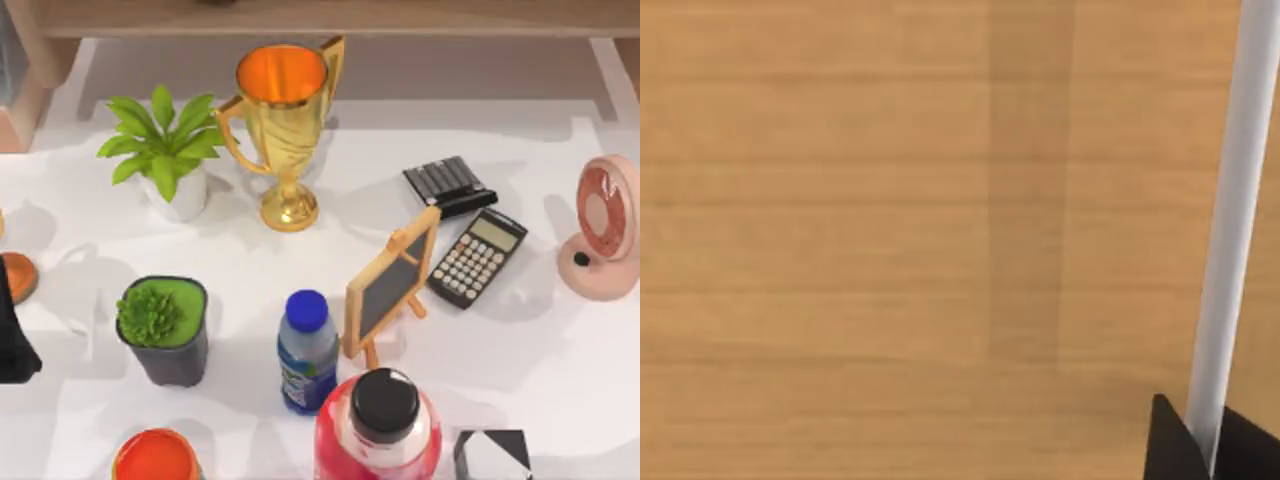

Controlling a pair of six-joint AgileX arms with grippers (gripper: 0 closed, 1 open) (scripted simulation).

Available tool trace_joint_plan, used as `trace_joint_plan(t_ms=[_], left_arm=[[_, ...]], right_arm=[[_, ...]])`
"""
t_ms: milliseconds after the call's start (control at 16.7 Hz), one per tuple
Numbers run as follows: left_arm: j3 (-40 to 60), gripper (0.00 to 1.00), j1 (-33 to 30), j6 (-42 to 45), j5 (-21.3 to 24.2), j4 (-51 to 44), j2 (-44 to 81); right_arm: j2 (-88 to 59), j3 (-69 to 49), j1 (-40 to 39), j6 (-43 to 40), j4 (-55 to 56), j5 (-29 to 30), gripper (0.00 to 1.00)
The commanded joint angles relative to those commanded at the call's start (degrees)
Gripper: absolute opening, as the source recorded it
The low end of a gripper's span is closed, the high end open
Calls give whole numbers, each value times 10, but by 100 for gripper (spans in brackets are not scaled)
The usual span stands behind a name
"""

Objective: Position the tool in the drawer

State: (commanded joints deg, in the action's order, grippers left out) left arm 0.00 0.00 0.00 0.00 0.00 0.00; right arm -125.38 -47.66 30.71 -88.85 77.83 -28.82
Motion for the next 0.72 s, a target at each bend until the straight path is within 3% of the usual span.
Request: trace_joint_plan(t_ms=[240,720], left_arm=[[0,100,0,0,0,0,0],[0,100,0,0,0,0,0]], right_arm=[[28,73,26,-1,42,-26,0],[42,111,48,-1,72,-48,0]])
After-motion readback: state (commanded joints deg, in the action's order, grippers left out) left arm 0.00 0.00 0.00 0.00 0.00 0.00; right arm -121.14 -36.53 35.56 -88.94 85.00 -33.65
